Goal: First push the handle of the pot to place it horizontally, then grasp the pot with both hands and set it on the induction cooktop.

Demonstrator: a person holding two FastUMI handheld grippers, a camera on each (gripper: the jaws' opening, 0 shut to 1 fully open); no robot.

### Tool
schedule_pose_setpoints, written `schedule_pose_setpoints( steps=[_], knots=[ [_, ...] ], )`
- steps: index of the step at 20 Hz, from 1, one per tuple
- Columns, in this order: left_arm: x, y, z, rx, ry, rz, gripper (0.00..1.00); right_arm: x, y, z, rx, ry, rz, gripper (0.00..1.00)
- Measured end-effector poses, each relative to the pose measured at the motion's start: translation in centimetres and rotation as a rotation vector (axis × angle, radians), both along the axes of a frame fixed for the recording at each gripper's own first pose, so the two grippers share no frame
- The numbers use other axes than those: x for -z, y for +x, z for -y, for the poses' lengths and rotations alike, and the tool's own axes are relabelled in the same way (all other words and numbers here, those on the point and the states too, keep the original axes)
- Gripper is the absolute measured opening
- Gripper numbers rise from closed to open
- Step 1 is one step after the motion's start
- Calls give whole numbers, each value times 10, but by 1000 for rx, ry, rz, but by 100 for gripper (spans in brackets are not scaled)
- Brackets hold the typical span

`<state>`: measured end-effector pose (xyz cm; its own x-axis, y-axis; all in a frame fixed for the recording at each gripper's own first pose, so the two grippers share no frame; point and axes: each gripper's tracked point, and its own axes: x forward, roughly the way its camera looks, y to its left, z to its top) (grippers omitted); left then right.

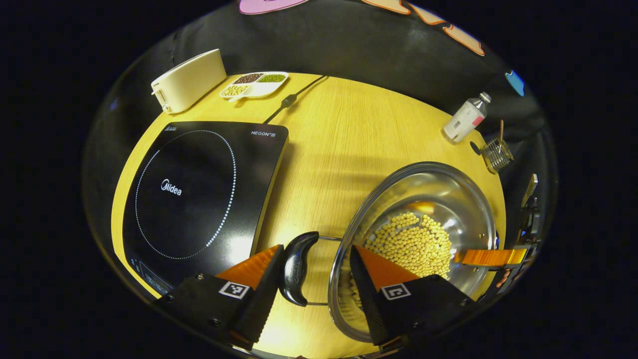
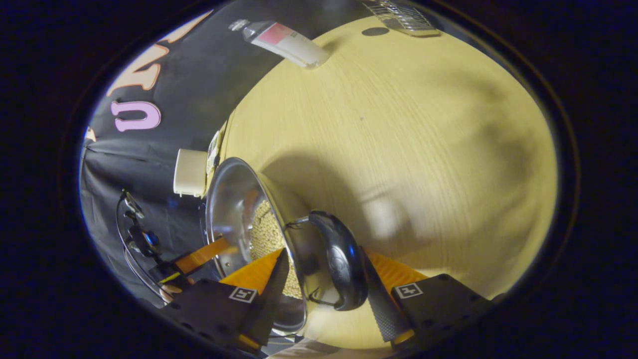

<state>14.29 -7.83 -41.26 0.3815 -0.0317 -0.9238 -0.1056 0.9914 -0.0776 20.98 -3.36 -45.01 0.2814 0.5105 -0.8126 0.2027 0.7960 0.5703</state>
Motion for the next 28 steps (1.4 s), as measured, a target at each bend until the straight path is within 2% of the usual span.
schedule_pose_setpoints(
  steps=[2, 3, 5, 7, 11, 12, 13, 14, 15, 16, 17, 20, 21, 22, 23, 24, 25, 26, 27, 28],
  knots=[
    [3, -1, 0, -10, -12, -18, 76, 6, -2, -1, -10, -14, -4, 61],
    [8, -2, 0, -22, -16, -25, 76, 14, -3, 1, -6, -30, -2, 51],
    [9, -3, 0, -22, -20, -36, 77, 14, 0, 2, 8, -27, 5, 48],
    [9, -3, 0, -15, -16, -39, 78, 10, -1, 5, 17, -27, 3, 51],
    [3, -13, 5, -54, -47, -54, 71, -1, 12, 13, 50, -94, 92, 47],
    [2, -14, 8, -52, -61, -52, 66, -5, 14, 18, 70, -99, 98, 39],
    [1, -15, 11, -47, -74, -51, 67, -12, 4, 19, 69, -84, 91, 38],
    [-2, -16, 15, -40, -90, -45, 65, -2, 11, 16, 84, -73, 98, 35],
    [-7, -13, 22, -24, -107, -23, 61, -1, 11, 22, 120, -130, 114, 24],
    [-9, -12, 23, 2, -100, -7, 57, 0, 8, 19, 98, -154, 133, 20],
    [-8, -12, 22, 17, -96, -11, 56, -1, 2, 20, 90, -168, 131, 12],
    [2, -13, 22, 2, -152, -33, 58, -9, 2, 24, 109, -165, 132, 13],
    [3, -15, 24, -7, -179, -46, 58, -8, 2, 24, 111, -164, 129, 7],
    [1, -13, 26, -7, -195, -28, 56, -8, 1, 24, 113, -148, 127, 7],
    [0, -14, 26, 0, -203, -31, 56, -11, -2, 23, 115, -133, 123, 13],
    [-1, -16, 26, 1, -206, -38, 56, -10, 2, 27, 118, -124, 123, 7],
    [-2, -14, 26, 3, -208, -31, 56, -10, 5, 28, 118, -109, 123, 19],
    [-1, -15, 26, 8, -208, -37, 56, -9, 8, 31, 124, -102, 124, 26],
    [-1, -15, 26, 9, -208, -36, 56, -8, 11, 33, 137, -79, 121, 27],
    [-1, -15, 26, 10, -208, -39, 56, -8, 16, 33, 146, -54, 121, 36]
  ],
)
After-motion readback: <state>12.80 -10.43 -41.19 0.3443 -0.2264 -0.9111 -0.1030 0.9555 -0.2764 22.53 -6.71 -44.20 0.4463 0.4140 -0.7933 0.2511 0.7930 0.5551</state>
